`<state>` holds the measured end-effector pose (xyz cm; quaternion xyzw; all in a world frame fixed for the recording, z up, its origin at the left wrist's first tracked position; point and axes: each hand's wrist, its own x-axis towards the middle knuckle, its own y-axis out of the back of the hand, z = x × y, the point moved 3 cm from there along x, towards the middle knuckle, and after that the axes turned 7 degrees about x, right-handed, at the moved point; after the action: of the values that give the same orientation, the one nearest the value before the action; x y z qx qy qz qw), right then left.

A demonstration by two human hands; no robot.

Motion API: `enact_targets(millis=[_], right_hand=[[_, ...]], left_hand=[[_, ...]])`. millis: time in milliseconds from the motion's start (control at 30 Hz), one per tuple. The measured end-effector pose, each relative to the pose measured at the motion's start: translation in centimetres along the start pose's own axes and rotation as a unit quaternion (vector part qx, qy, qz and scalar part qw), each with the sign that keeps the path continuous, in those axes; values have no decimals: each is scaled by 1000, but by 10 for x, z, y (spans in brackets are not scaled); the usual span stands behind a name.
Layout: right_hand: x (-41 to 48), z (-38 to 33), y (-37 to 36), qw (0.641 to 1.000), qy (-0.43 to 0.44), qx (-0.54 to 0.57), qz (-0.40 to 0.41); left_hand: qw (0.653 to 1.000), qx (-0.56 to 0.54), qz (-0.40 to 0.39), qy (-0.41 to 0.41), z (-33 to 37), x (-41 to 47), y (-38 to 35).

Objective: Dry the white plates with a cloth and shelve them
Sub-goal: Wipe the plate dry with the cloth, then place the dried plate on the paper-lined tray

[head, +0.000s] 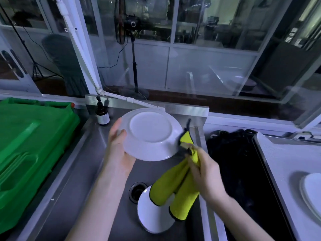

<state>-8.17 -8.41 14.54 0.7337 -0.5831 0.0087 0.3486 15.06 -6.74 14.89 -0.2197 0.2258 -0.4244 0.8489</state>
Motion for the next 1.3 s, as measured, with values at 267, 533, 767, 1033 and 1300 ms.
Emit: enact_targets(millis=[267, 533, 767, 1033, 1300], right_hand=[[25, -4, -6, 983, 90, -155, -47], [44, -24, -7, 946, 225, -220, 82], [59, -30, 5, 978, 127, -159, 49], [54, 1, 25, 985, -119, 116, 39], [24, 25, 79, 971, -151, 143, 114]], left_hand=[[999, 0, 26, 25, 2, -2, -1], [997, 19, 38, 60, 11, -8, -3], [991, 111, -32, 73, 33, 0, -9], [902, 419, -24, -100, 10, 10, 11], [927, 369, -43, -56, -23, 6, -33]])
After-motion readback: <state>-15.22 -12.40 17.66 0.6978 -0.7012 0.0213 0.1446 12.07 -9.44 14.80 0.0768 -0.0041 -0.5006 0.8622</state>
